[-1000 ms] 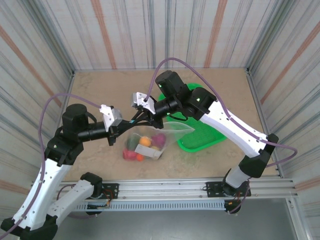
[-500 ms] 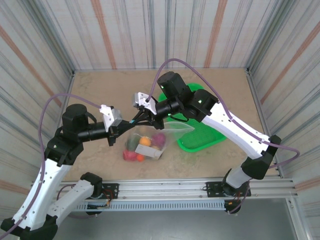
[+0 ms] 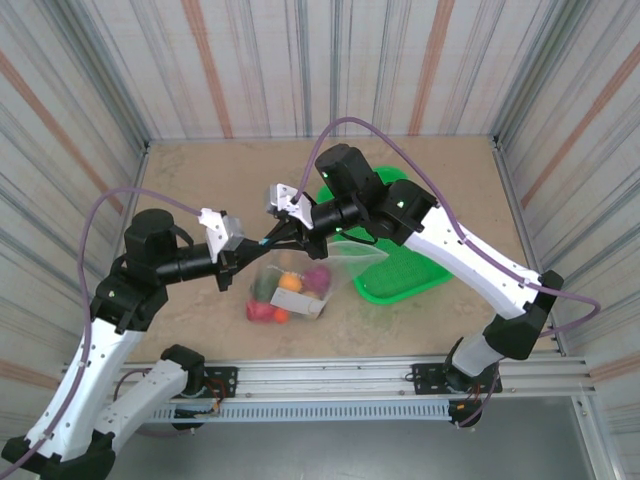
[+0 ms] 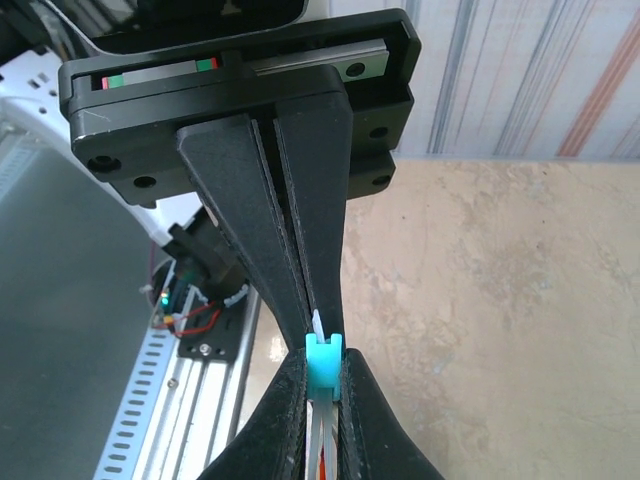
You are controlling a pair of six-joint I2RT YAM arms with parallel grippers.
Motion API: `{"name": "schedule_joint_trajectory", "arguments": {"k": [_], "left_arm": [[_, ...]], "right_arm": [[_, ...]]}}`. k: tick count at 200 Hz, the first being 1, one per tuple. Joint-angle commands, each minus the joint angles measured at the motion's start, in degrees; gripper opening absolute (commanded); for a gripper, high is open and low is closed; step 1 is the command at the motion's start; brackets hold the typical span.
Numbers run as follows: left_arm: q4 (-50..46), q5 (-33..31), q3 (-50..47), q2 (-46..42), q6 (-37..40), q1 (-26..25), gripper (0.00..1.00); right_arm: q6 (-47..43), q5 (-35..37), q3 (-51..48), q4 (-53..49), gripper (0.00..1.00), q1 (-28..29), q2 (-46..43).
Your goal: Place the food in the zip-top bag and seal the zipper
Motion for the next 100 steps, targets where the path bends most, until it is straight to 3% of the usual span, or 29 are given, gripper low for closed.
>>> {"name": "schedule_joint_trajectory", "arguments": {"k": [1,100], "left_arm": [[8.2,-2.6,-2.4,-2.7,-4.2,0.2,0.0],[10.1,-12.1,-4.3,-6.1,-5.0,0.3,0.0]], "right_arm": [[0.0,4.9,-3.3,-1.4,0.0,0.0,-3.0],[3.1,8.6,-15.2,0.5,0.0,-2.6,-11.2]]}}
